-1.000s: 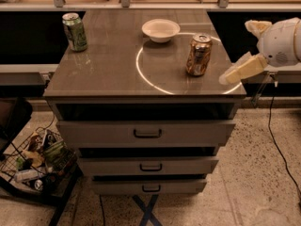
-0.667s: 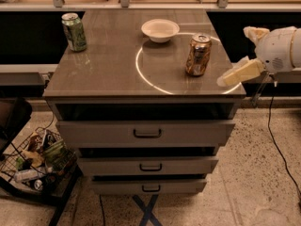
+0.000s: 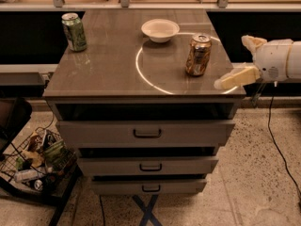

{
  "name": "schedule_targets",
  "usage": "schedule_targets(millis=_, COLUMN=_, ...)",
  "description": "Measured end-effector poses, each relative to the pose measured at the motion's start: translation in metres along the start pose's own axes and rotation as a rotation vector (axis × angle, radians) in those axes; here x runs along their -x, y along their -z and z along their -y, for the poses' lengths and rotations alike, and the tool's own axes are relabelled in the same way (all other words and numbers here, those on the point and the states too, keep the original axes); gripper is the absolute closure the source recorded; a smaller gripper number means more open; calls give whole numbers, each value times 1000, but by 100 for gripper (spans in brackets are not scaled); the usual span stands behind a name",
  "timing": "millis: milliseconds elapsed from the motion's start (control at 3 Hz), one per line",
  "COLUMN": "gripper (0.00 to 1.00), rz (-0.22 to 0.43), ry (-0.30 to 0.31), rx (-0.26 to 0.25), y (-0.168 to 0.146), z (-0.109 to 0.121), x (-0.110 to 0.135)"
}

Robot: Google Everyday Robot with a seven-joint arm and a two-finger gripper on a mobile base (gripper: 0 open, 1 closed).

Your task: Move orange can near green can

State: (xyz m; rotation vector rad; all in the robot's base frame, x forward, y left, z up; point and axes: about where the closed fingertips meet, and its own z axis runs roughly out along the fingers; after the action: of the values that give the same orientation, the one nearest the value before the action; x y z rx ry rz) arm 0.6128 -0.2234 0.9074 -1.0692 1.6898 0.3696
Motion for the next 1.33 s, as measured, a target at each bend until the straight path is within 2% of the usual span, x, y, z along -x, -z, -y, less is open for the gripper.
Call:
schedule_targets(millis=667, gripper=0, rz=193, ry=-70, rx=-19, y=-20, z=-8, x=23)
schedule_targets(millis=1333, gripper=0, rz=266, ry=-109, rx=-8, y=-51, z=4, x=27)
